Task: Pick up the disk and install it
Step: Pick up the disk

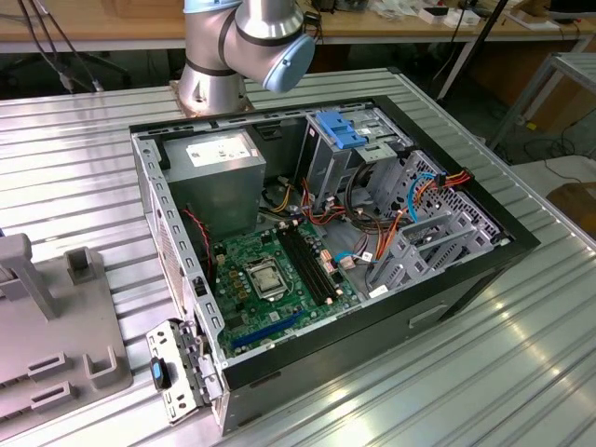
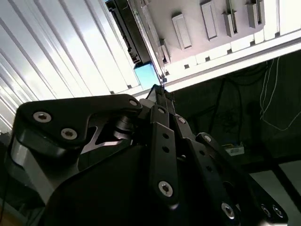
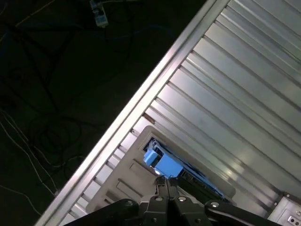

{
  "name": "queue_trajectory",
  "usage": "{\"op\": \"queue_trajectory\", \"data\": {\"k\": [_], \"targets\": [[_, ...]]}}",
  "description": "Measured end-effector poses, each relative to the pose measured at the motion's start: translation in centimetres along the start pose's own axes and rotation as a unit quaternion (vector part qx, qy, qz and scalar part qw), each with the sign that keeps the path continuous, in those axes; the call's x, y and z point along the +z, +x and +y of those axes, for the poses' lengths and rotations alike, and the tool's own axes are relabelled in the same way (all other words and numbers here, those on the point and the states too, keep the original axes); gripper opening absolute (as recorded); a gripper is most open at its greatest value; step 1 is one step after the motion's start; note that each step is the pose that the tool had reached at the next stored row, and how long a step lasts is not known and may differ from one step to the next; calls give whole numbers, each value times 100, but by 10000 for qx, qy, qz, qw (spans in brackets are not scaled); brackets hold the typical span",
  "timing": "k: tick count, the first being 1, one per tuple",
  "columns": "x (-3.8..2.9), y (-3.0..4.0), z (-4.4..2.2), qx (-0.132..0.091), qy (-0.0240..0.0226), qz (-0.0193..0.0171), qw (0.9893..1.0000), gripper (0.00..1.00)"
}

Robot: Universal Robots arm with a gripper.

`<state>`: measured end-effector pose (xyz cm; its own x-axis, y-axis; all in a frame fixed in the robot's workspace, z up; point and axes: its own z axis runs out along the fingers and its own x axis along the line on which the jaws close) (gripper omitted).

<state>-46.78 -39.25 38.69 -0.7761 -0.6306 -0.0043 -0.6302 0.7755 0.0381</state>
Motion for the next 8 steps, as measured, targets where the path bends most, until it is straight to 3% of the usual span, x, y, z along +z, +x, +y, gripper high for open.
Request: {"op": "queue_trajectory", "data": {"k": [4,5,8], "targets": [[1,0,0,-405,-1,16,9992,11],[1,0,0,-587,-2,23,9983,11],[1,0,0,-863,-3,33,9963,11]]}}
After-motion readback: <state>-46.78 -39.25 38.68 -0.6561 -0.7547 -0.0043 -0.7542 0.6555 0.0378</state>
